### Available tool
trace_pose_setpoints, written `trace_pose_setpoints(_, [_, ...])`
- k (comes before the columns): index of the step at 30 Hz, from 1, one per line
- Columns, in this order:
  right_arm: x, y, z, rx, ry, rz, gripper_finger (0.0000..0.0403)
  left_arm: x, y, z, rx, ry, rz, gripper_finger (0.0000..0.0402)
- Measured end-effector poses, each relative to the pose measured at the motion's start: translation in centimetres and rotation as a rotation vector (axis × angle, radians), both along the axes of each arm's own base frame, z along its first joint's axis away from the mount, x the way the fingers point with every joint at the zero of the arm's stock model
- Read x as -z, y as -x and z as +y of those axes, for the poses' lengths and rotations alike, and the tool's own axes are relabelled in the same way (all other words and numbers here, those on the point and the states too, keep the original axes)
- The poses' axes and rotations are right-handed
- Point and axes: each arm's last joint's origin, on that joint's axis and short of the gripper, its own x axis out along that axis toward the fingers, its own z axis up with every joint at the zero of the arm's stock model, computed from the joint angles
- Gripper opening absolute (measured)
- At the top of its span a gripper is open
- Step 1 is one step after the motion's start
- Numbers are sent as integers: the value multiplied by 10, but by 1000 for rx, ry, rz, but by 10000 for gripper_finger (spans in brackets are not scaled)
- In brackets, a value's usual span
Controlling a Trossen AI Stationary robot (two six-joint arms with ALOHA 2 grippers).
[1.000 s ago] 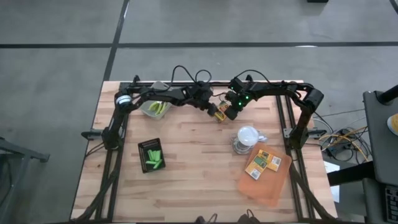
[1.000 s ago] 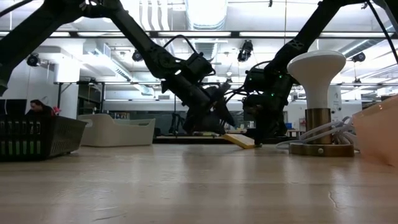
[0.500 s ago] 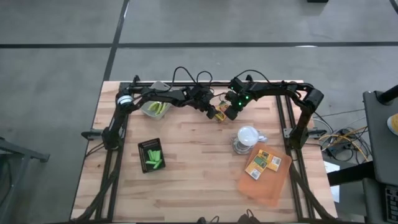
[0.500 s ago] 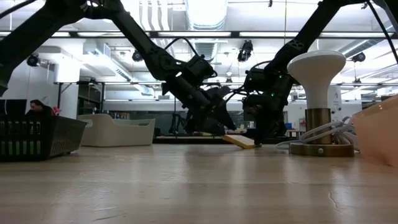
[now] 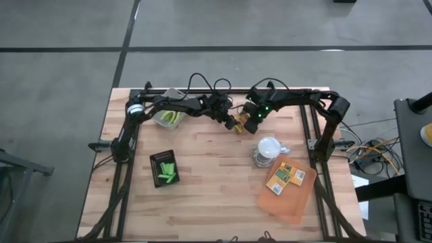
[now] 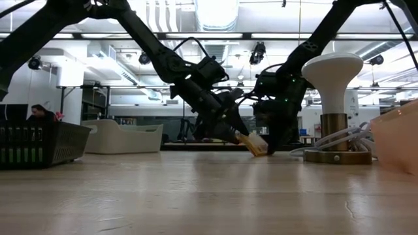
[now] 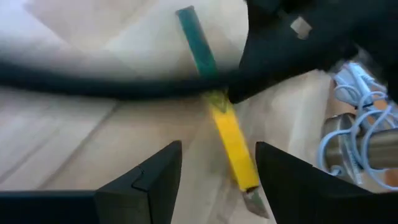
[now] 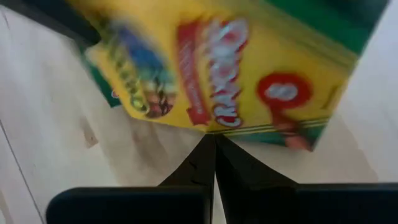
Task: Pick & Place School Supplies
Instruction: Put the yellow yellow crayon box into the orange bin
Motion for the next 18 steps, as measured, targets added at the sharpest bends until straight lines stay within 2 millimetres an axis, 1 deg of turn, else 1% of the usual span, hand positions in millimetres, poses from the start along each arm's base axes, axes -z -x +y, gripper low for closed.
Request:
trace_pose_setpoints(4, [1,-4,6,-48,10,2,8,1,0,-5,-4,31,20,209])
trace_pose_setpoints(11, [1,-5,8,-66,15,-2,8,1,-7,-20,-32,-11,40,209])
trace_pose_setpoints(15, [1,-5,8,-66,16,-2,8,-3,-14,-32,41,-12,-22,208])
trace_pose_setpoints(18, [1,-5,8,-67,17,-3,8,-3,-18,-41,55,-21,-27,208])
